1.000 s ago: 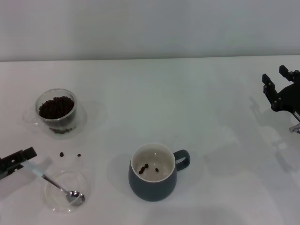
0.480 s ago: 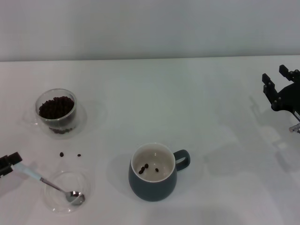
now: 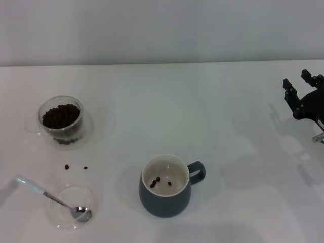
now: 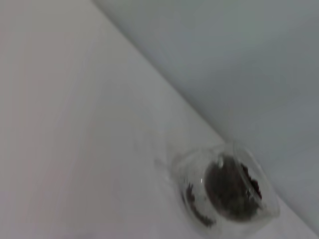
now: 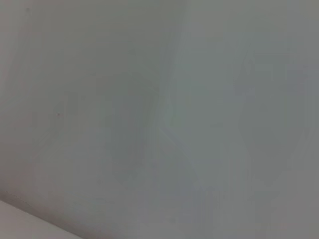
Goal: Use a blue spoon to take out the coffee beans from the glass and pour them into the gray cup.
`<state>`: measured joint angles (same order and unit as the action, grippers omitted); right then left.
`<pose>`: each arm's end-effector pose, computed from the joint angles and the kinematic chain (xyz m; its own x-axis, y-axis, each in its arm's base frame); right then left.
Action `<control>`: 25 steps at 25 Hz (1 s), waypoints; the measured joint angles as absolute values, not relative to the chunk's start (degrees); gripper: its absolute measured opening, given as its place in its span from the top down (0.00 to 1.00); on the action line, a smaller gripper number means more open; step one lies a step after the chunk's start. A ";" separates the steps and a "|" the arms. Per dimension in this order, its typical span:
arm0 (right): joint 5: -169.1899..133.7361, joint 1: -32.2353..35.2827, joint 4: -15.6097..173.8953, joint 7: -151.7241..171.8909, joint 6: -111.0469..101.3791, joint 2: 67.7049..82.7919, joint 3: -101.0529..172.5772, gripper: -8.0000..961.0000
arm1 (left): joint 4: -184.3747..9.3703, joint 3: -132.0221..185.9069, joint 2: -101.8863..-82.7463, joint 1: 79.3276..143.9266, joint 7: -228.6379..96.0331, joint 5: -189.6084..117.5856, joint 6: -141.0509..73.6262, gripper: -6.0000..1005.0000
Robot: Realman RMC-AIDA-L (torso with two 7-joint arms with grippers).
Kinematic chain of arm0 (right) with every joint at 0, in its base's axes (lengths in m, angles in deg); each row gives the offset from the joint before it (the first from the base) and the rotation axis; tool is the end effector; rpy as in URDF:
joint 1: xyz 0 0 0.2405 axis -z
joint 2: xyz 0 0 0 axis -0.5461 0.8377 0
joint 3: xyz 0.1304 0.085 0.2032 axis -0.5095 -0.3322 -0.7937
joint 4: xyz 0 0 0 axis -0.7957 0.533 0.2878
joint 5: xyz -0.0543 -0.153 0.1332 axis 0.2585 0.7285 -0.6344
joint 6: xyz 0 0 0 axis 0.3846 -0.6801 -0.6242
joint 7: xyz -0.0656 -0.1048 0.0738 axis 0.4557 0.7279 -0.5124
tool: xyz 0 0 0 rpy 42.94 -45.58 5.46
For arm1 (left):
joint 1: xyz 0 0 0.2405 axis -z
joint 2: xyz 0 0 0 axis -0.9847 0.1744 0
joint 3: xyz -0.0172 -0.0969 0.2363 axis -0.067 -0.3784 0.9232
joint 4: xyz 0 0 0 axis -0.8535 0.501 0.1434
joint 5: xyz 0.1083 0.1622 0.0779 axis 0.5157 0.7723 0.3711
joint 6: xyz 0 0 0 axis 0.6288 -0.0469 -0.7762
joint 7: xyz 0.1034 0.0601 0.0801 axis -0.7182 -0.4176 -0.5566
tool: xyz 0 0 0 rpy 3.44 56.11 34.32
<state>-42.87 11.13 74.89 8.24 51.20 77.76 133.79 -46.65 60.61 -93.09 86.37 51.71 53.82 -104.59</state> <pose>0.3576 0.3204 0.0057 0.8802 0.0153 -0.4744 -0.4565 -0.2466 -0.8549 -0.3918 0.2406 0.0654 -0.0042 0.6747 0.7381 0.9953 -0.0684 0.0682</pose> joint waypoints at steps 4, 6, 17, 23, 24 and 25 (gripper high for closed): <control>-42.90 11.13 74.93 8.24 51.20 77.76 133.79 0.51 | -43.97 58.39 -93.91 85.37 48.74 52.89 -105.64 0.33; -42.92 11.15 74.96 8.24 51.19 77.76 133.79 0.51 | -43.41 56.94 -94.15 85.29 46.72 51.26 -106.92 0.33; -43.06 11.50 74.96 8.24 51.14 77.76 133.56 0.51 | -45.24 49.70 -96.43 85.18 25.15 43.37 -109.19 0.34; -43.08 12.69 74.49 8.24 51.66 77.76 133.45 0.51 | -54.67 46.53 -96.37 85.47 4.91 36.86 -108.86 0.34; -43.10 12.73 74.52 8.24 51.67 77.76 133.44 0.51 | -56.50 45.99 -96.43 85.47 0.85 35.53 -108.85 0.34; -43.19 12.80 74.60 8.24 51.70 77.76 133.44 0.51 | -57.95 45.73 -96.44 85.44 -2.32 34.27 -108.83 0.34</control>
<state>-43.19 12.80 74.60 8.24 51.70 77.76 133.44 -57.95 45.73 -96.44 85.44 -2.32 34.27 -108.83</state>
